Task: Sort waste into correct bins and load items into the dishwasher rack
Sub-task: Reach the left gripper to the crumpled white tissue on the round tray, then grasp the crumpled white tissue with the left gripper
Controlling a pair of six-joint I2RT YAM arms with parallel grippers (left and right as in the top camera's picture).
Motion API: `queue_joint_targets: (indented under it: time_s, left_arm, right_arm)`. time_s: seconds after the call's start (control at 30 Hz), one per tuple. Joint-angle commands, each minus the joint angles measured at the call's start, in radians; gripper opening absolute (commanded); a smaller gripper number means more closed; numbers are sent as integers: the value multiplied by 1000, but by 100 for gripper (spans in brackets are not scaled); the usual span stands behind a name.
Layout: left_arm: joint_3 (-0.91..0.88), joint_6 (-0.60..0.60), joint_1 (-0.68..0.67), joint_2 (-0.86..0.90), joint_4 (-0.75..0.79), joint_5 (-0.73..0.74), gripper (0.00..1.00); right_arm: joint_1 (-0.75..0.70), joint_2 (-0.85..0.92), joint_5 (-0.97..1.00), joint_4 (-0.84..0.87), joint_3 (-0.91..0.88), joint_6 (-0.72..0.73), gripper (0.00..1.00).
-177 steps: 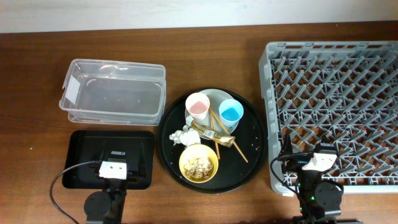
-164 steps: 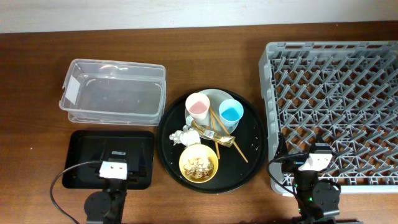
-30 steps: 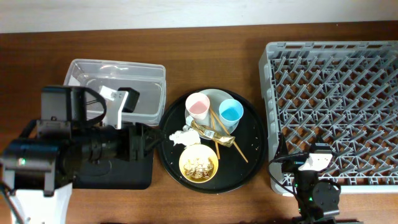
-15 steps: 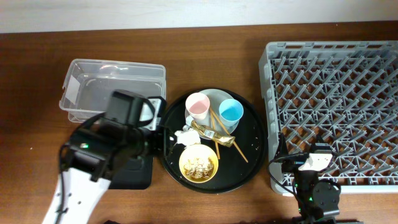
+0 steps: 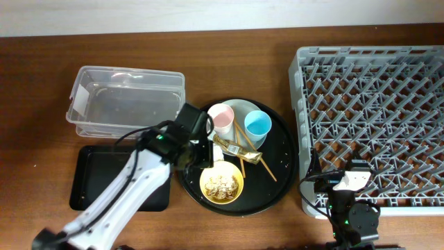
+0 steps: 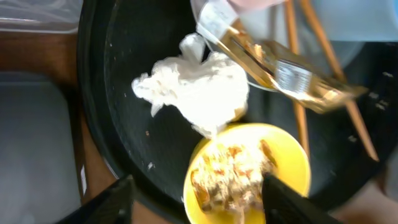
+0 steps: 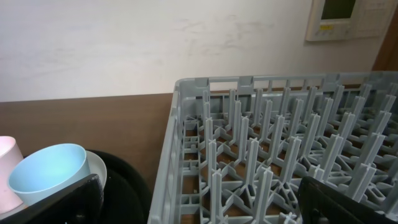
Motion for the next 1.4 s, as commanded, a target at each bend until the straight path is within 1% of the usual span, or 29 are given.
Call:
queue_joint_targets:
  time_s: [0.0, 0.13, 0.23, 0.37, 0.67, 0.93, 1.2, 1.37]
  left_arm:
    - [-9, -3, -6, 94, 40, -50, 71]
    - [-9, 80, -6, 177, 108, -49, 74]
    - [-9, 149, -6, 219, 153, -50, 75]
    - [-9, 188, -6, 250, 185, -49, 75]
    - [-9, 203, -6, 266, 204, -53, 75]
    - [-10, 344, -6, 266, 248, -54, 76]
    - [-40, 355, -6, 266, 272, -83, 76]
    - [-114, 355, -6, 266, 365, -79, 76]
  right_arm:
    - [5, -4, 12, -7, -5, 5, 98]
    - [5, -4, 12, -7, -5, 5, 98]
    - [5, -4, 12, -7, -5, 5, 98]
    - [5, -4, 12, -7, -5, 5, 98]
    - [5, -4, 12, -7, -5, 5, 98]
    - [5, -4, 12, -7, -5, 5, 98]
    - [5, -4, 12, -7, -5, 5, 98]
    - [5, -4, 12, -7, -5, 5, 98]
